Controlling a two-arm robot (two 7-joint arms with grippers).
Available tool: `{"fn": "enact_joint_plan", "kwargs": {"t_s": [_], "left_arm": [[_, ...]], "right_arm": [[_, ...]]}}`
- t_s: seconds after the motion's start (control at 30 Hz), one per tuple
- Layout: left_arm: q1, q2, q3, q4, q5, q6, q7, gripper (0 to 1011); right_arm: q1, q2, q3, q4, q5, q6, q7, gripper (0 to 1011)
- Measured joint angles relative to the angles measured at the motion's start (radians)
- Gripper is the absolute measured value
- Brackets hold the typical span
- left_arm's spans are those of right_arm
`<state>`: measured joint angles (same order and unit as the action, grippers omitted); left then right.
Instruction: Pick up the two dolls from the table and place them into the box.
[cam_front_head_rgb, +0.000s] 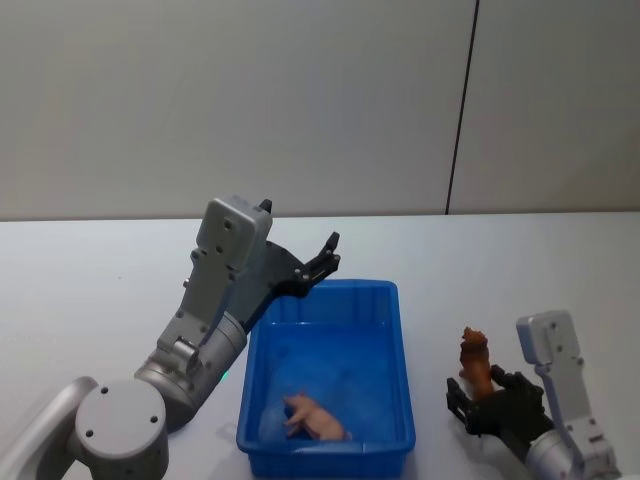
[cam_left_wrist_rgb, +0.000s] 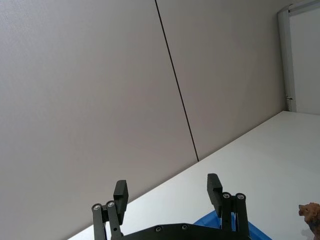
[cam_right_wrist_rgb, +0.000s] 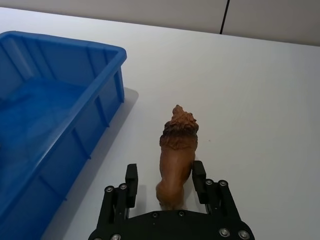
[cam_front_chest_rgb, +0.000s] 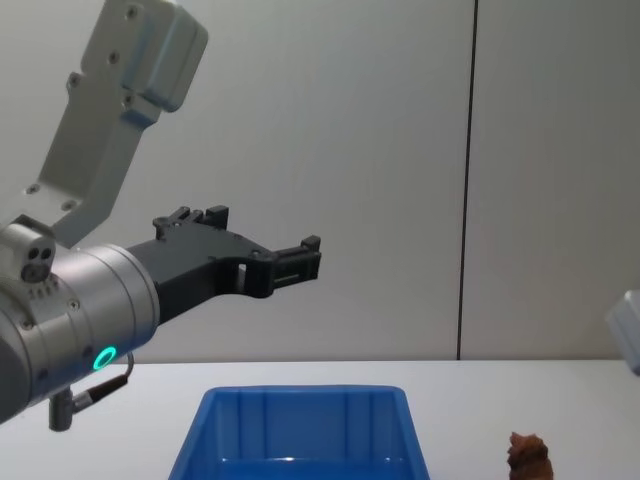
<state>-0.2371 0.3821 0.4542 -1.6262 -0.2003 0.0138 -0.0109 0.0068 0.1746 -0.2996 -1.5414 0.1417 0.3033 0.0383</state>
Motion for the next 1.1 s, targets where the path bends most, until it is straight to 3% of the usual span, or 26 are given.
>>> {"fn": "enact_joint_plan", "kwargs": {"t_s": [0.4, 0.8, 1.1], "left_arm": [[0.0, 0.0, 0.0, 0.0, 0.0, 0.0, 0.0, 1001], [0.0, 0.0, 0.0, 0.0, 0.0, 0.0, 0.0, 1001], [0.0, 0.0, 0.0, 0.0, 0.0, 0.0, 0.0, 1001]], "right_arm": [[-0.001, -0.005, 0.0, 0.008, -0.001, 0.007, -0.013, 319], [-0.011, -0.001, 0.0, -0.017, -0.041, -0.035, -0.016, 296], [-0.016, 0.008, -0.002, -0.054, -0.088, -0.109, 0.003, 296]]}}
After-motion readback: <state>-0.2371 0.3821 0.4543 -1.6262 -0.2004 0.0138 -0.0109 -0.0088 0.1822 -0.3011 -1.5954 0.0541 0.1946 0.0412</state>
